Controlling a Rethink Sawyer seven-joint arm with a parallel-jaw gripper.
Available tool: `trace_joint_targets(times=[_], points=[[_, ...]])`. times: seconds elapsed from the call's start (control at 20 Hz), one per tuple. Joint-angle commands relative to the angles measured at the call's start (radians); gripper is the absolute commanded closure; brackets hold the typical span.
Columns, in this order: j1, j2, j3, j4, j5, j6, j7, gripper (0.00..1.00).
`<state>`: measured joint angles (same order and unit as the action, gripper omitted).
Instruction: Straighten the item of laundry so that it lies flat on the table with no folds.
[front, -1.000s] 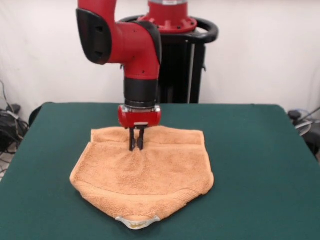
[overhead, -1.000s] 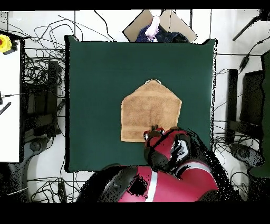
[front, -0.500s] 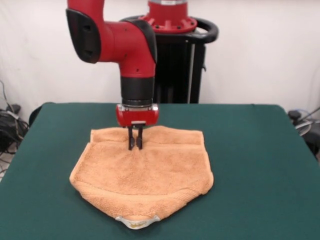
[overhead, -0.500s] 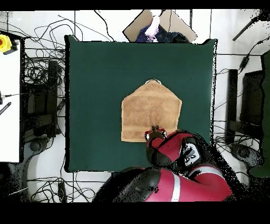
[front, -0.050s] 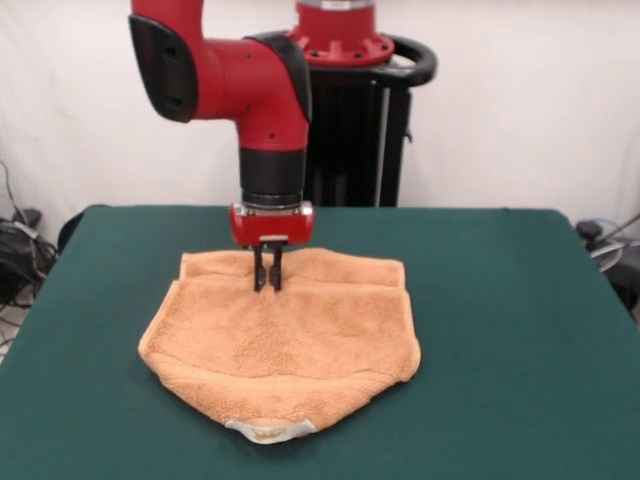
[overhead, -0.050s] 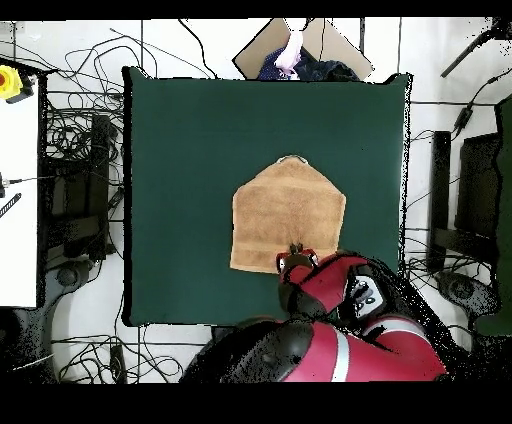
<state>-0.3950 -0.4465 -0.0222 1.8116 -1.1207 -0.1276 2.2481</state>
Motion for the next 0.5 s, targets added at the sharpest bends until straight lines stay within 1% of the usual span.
trace_joint_targets(times=[0.05,0.25,0.5], points=[[0.077,0.085,-0.042,0.054,0.035,0.036,0.068,1.00],[0.114,0.093,-0.084,0.065,0.043,-0.004,0.077,1.00],[0.166,0.129,-0.148,0.067,0.065,-0.078,0.078,1.00]])
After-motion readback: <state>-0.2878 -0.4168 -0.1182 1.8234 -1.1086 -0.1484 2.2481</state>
